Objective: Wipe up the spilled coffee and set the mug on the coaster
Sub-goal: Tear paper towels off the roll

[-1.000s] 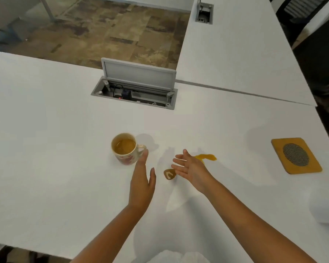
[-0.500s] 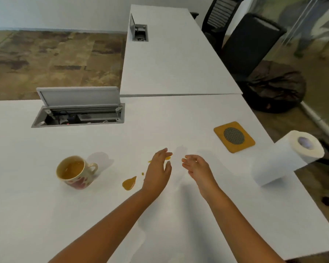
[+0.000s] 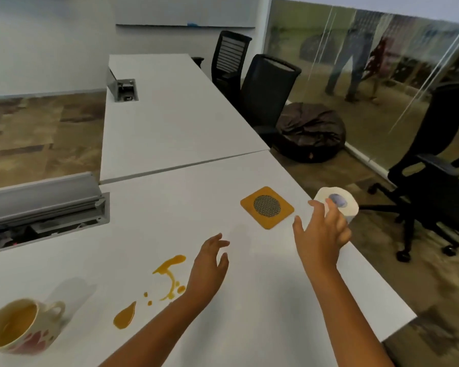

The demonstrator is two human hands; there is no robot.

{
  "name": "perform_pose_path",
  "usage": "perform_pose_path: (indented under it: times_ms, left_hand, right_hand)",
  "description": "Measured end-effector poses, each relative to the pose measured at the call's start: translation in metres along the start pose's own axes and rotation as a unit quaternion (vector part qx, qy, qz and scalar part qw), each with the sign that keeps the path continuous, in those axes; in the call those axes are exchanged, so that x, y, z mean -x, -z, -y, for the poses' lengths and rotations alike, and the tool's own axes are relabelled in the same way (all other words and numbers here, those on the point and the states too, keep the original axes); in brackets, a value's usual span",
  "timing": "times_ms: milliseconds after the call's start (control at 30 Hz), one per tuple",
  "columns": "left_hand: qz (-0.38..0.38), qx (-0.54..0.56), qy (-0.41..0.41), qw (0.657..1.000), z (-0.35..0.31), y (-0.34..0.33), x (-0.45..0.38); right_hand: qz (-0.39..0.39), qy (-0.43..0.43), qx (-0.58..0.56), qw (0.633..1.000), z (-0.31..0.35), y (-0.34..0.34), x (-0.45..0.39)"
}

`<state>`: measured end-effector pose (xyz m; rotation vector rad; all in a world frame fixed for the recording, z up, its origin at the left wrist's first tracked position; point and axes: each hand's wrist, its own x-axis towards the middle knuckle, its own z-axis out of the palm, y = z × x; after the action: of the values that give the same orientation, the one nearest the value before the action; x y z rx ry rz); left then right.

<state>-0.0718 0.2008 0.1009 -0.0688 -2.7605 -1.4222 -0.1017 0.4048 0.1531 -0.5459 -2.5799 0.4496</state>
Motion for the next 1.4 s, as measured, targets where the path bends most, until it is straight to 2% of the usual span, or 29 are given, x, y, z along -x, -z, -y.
perform_pose_path:
  times_ms: [100, 200, 333, 600, 767, 933, 1033, 1167, 1267, 1333, 1400]
  left_hand:
    - [0.029, -0.021, -0.012, 0.999, -0.002, -0.005, -0.009]
    - [0.071, -0.036, -0.022, 0.997, -0.005, -0.011, -0.016]
    - [0.088, -0.046, -0.034, 0.994, -0.008, -0.018, -0.022]
    - [0.098, -0.049, -0.022, 0.994, -0.004, -0.025, -0.014]
    - [0.092, -0.051, -0.015, 0.994, 0.001, -0.017, -0.012]
    - [0.080, -0.050, -0.001, 0.996, 0.002, -0.005, -0.014]
    - [0.078, -0.052, 0.005, 0.996, 0.003, 0.000, -0.013]
    - [0.073, -0.044, 0.016, 0.996, 0.007, 0.006, -0.011]
    - [0.070, -0.043, 0.023, 0.996, 0.011, 0.010, -0.010]
    - [0.069, -0.040, 0.026, 0.996, 0.014, 0.013, -0.011]
    - [0.065, -0.037, 0.029, 0.997, 0.015, 0.017, -0.015]
  right_hand:
    - [0.005, -0.027, 0.048, 0.998, -0.014, -0.006, -0.019]
    - [0.057, -0.056, 0.077, 0.994, -0.024, -0.015, -0.030]
    - [0.116, -0.058, 0.101, 0.986, -0.036, -0.029, -0.030]
    - [0.060, -0.069, 0.130, 0.987, -0.041, -0.029, -0.033]
    - [0.065, -0.026, 0.127, 0.989, -0.041, -0.027, -0.033]
    - [0.074, 0.006, 0.004, 0.997, -0.035, -0.026, -0.021]
    - [0.127, -0.017, -0.173, 0.977, -0.024, -0.016, -0.014]
    - [0.170, 0.073, -0.186, 0.965, -0.018, -0.017, -0.005]
    - [0.183, 0.179, -0.129, 0.958, 0.000, -0.021, 0.001]
    - [0.221, 0.211, -0.125, 0.944, 0.008, -0.022, 0.005]
    - [0.244, 0.203, -0.112, 0.942, 0.015, -0.026, 0.008]
